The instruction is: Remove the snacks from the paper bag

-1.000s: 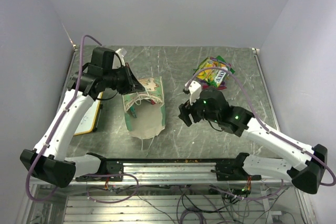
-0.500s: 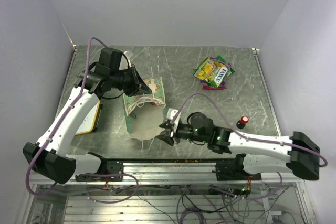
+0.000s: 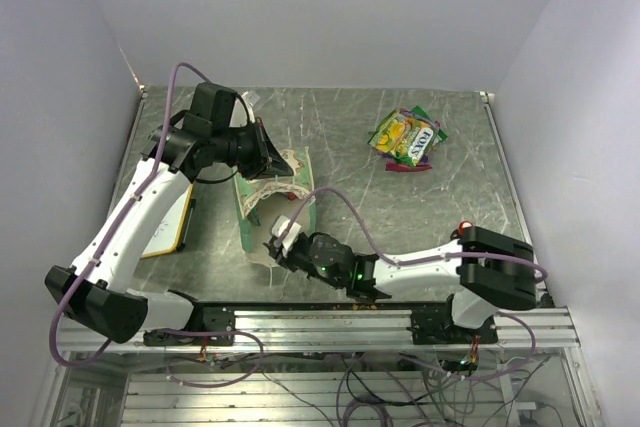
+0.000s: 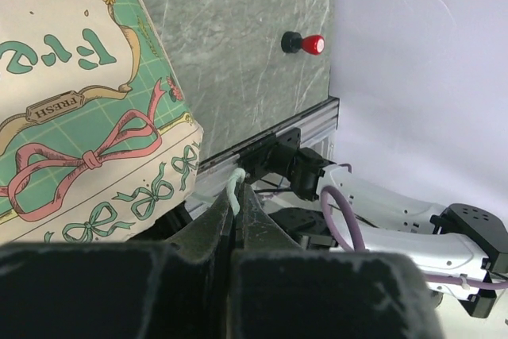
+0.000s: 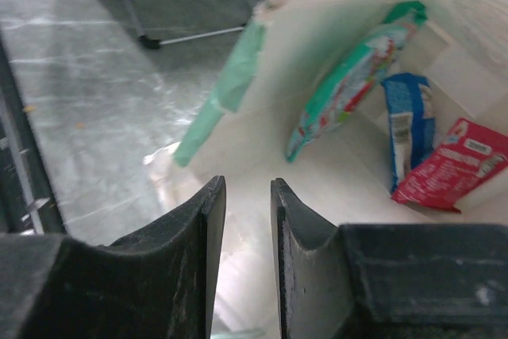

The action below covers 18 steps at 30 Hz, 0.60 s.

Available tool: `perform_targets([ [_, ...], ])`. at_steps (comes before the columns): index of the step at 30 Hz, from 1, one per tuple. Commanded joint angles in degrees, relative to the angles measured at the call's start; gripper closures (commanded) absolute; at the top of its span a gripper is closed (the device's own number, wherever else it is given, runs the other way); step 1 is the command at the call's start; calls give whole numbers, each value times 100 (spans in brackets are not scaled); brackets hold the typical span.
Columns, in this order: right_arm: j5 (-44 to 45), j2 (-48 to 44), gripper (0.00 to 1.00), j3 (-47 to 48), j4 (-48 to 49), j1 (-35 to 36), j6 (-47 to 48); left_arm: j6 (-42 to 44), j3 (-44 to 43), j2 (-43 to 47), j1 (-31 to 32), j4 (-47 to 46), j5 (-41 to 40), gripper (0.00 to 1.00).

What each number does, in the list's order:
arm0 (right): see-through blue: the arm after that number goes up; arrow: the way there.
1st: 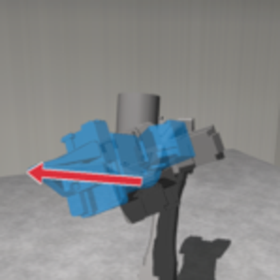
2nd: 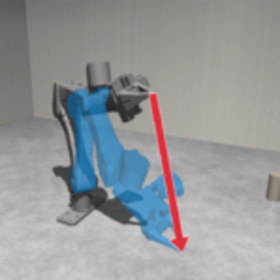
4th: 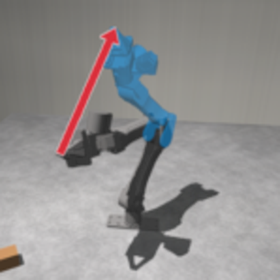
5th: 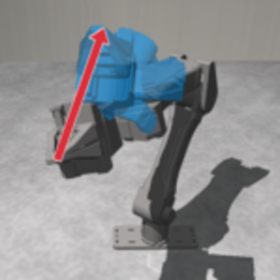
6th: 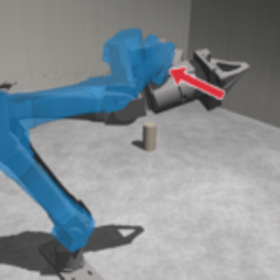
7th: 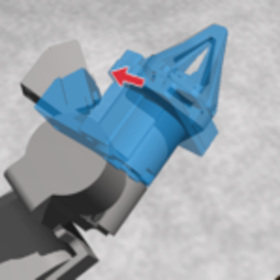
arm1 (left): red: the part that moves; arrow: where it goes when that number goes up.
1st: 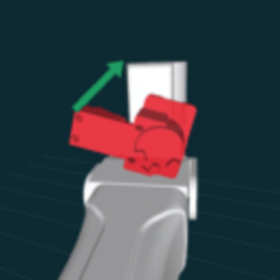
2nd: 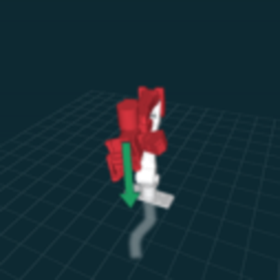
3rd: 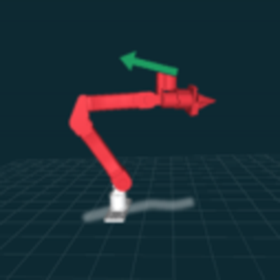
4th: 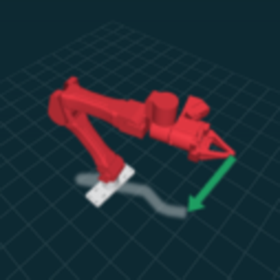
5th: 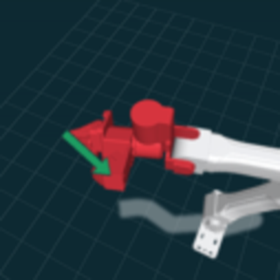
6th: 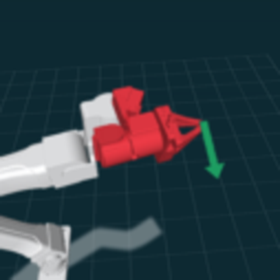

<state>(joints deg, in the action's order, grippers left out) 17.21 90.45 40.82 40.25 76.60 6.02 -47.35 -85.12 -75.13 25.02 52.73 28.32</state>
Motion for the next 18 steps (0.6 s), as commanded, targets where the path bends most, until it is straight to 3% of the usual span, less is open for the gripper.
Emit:
perform_targets([
  [1, 1272, 472, 72, 215, 826, 4, -235, 146, -65, 77, 80, 36, 392, 93],
  [7, 1705, 1467, 72, 521, 1521, 4, 160, 268, 108, 102, 109, -96, 580, 93],
  [18, 1861, 2196, 65, 744, 2651, -161, 71, 138, -279, 21, 135, -85, 588, 93],
])
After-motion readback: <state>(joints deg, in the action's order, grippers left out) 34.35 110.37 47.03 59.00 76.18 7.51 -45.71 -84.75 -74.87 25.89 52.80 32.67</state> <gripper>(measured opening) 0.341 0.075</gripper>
